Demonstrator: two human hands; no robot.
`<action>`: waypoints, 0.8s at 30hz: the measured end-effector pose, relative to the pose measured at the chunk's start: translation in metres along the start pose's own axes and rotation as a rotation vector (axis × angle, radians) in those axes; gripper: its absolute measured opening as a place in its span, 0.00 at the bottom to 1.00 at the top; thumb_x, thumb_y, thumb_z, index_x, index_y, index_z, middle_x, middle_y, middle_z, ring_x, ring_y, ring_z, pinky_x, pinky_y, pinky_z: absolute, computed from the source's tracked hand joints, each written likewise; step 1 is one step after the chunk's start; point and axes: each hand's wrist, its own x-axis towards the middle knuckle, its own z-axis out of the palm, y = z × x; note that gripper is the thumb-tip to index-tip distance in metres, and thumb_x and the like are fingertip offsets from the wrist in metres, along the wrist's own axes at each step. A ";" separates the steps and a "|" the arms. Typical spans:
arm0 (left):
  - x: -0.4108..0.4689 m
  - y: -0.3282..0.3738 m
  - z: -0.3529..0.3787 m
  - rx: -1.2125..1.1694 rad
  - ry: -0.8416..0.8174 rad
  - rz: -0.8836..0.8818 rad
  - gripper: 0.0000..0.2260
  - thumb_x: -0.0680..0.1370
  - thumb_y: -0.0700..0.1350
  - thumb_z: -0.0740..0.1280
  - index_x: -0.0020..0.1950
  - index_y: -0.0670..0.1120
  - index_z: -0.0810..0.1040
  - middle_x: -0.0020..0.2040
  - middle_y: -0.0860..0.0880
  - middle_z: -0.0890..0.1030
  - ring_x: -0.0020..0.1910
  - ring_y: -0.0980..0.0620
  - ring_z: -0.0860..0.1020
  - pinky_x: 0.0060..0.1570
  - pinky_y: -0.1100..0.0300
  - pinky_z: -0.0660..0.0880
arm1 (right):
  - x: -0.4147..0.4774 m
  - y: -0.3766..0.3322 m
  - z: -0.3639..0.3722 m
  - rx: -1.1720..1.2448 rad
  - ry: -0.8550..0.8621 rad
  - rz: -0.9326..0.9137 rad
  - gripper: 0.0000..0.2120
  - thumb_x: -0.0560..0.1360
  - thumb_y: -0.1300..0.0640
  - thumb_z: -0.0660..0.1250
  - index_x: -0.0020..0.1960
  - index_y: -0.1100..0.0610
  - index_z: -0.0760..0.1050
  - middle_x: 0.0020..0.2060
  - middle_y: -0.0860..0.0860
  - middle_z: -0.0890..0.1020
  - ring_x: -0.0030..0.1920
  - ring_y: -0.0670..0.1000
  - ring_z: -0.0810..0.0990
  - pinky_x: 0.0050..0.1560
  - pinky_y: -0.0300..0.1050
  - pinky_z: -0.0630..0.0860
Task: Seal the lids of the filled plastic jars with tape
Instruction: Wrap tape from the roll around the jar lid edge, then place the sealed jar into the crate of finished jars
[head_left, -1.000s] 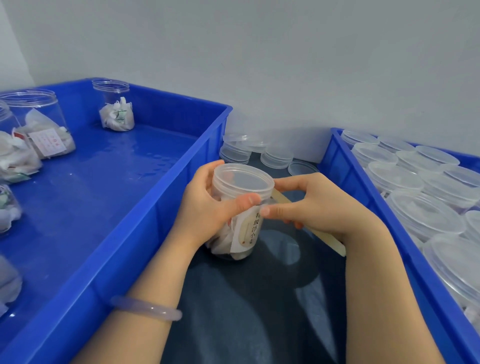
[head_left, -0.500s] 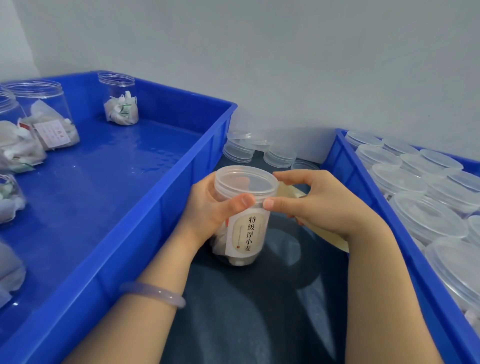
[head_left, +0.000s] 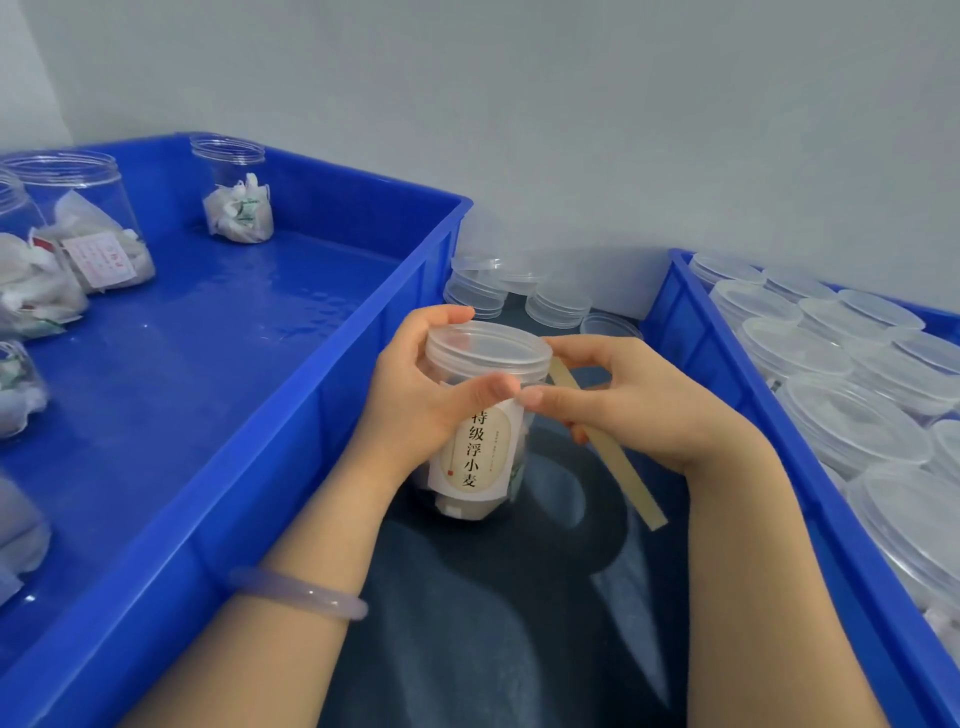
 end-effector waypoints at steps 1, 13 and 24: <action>0.001 -0.002 -0.001 -0.037 0.009 0.007 0.35 0.51 0.62 0.78 0.54 0.56 0.74 0.51 0.56 0.80 0.49 0.62 0.80 0.43 0.71 0.75 | -0.001 0.000 -0.001 0.014 -0.031 -0.013 0.14 0.70 0.45 0.71 0.55 0.37 0.78 0.47 0.36 0.82 0.36 0.37 0.78 0.37 0.35 0.75; 0.000 -0.002 -0.007 -0.088 -0.108 0.013 0.27 0.55 0.52 0.77 0.51 0.49 0.75 0.55 0.53 0.80 0.55 0.56 0.80 0.52 0.61 0.76 | -0.001 0.015 -0.002 0.106 0.116 0.002 0.24 0.63 0.41 0.72 0.59 0.42 0.78 0.51 0.38 0.82 0.33 0.39 0.79 0.35 0.34 0.75; 0.045 0.083 0.037 1.183 -0.636 -0.260 0.44 0.62 0.57 0.79 0.72 0.57 0.61 0.62 0.49 0.67 0.59 0.46 0.68 0.48 0.51 0.74 | -0.002 0.020 -0.006 0.118 0.047 0.044 0.25 0.70 0.42 0.70 0.65 0.46 0.75 0.51 0.43 0.82 0.41 0.43 0.80 0.42 0.39 0.75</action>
